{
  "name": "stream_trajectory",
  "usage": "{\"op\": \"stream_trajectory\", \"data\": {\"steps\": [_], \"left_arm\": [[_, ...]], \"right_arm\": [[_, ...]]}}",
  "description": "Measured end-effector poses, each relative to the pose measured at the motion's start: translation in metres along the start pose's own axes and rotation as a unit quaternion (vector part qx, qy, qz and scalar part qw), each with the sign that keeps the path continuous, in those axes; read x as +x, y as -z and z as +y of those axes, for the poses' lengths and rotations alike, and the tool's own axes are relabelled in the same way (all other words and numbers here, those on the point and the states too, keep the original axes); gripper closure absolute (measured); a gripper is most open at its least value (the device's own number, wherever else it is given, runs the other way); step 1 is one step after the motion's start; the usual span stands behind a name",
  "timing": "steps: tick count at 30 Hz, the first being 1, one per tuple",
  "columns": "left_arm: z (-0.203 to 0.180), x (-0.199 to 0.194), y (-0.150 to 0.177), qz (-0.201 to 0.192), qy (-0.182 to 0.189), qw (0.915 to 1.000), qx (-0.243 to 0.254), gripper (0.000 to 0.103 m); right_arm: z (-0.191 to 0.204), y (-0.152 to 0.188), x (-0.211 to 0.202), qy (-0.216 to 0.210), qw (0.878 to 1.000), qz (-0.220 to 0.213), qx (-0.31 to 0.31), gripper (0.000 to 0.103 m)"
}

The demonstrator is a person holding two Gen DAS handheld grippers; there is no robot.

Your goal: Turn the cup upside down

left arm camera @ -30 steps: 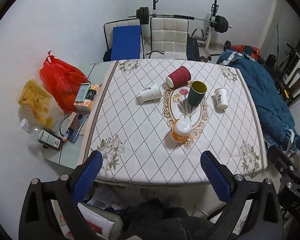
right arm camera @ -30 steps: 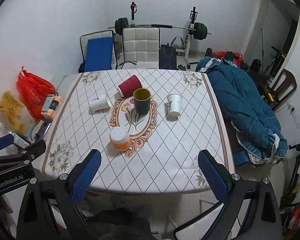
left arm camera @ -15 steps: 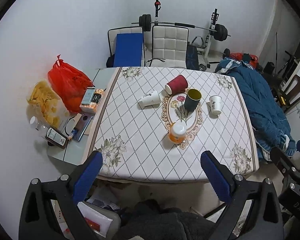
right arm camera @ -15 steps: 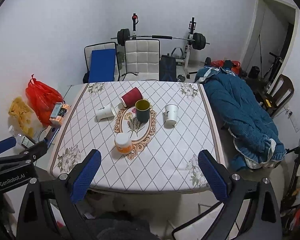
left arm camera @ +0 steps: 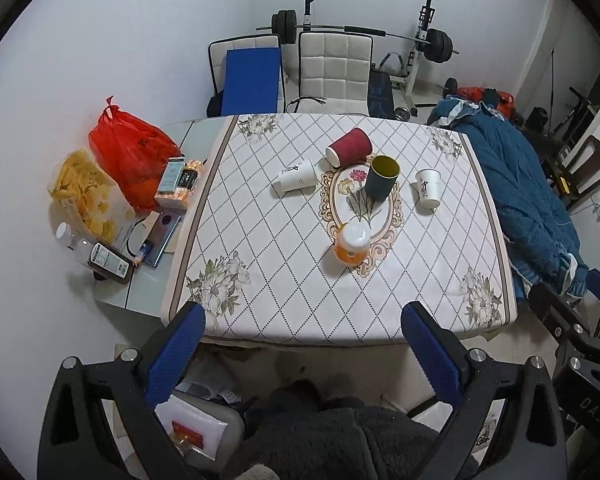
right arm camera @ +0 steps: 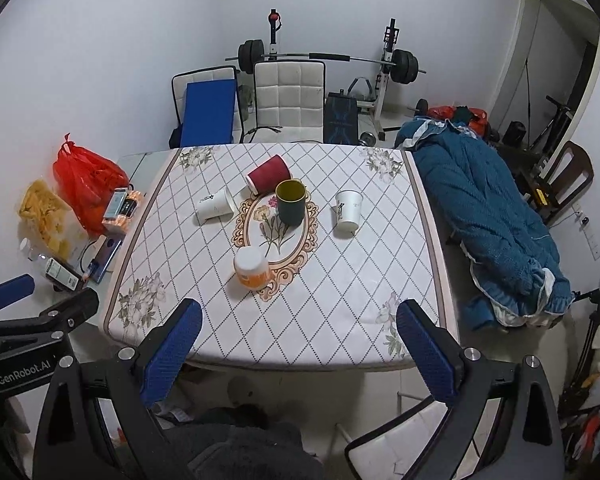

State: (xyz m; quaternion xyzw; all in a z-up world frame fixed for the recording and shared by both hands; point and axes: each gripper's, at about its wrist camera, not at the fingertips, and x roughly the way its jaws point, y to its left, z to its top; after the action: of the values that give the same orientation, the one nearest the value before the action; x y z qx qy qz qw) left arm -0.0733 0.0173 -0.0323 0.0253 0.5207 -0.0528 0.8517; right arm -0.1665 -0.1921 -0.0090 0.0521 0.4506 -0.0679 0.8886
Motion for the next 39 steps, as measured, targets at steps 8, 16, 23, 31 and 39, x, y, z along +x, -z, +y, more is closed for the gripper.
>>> {"op": "stream_trajectory", "data": {"steps": [8, 16, 23, 31, 39], "left_arm": [[-0.002, 0.001, -0.003, -0.003, -0.003, 1.0000, -0.001, 0.003], [-0.003, 0.001, -0.004, -0.002, -0.004, 1.0000, 0.000, 0.003], [-0.004, 0.001, -0.004, -0.001, -0.004, 1.0000, 0.000, 0.003], [-0.003, 0.000, -0.004, -0.001, -0.003, 1.0000, 0.003, 0.003], [-0.001, 0.000, -0.002, -0.001, -0.002, 1.0000, 0.001, 0.003]], "right_arm": [[-0.006, -0.005, 0.004, -0.002, 1.000, 0.000, 0.008, 0.003], [-0.011, -0.006, 0.010, -0.002, 1.000, 0.006, 0.013, 0.003], [-0.011, -0.007, 0.010, -0.002, 1.000, 0.006, 0.015, 0.003], [-0.010, -0.004, 0.015, -0.004, 1.000, 0.007, 0.015, 0.003], [-0.009, -0.002, 0.019, -0.001, 1.000, 0.006, 0.006, 0.003]]}}
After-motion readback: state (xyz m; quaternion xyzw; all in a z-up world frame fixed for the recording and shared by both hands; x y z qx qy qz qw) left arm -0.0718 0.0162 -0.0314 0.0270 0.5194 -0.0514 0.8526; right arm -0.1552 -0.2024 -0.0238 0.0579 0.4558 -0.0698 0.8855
